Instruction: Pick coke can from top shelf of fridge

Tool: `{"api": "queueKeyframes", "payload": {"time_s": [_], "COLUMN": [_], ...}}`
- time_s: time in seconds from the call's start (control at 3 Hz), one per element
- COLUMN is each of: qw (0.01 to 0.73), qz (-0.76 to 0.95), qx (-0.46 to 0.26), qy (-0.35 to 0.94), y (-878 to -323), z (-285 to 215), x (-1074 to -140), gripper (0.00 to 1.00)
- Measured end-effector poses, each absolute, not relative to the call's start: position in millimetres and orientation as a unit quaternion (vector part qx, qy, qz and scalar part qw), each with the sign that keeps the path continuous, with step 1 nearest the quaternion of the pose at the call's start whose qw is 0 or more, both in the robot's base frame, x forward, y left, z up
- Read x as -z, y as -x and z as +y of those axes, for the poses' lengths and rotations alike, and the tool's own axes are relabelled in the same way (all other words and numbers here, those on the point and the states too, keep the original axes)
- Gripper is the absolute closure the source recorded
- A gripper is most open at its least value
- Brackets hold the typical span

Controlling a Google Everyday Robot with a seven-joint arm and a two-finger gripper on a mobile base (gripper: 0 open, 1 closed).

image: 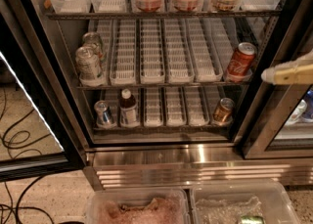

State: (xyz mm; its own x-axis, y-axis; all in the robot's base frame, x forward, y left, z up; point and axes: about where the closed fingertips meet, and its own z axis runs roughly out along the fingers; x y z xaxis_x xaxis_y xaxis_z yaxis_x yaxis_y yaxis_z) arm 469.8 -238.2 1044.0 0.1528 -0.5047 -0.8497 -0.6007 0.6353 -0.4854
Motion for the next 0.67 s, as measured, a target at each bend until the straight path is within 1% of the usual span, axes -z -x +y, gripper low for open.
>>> {"api": "queueKeyframes", "payload": {"time_s": [0.33,0.67], "qw": [0.651,0.650], "qz": [0.634,0.633], "qx": [-0.069,-0.070], "qy": [0.413,0.413], "y": [-469.0,-469.0], "z": [-218.4,-218.1], "x": [-1063.5,-1063.5], "gripper": [0.00,0.00]}}
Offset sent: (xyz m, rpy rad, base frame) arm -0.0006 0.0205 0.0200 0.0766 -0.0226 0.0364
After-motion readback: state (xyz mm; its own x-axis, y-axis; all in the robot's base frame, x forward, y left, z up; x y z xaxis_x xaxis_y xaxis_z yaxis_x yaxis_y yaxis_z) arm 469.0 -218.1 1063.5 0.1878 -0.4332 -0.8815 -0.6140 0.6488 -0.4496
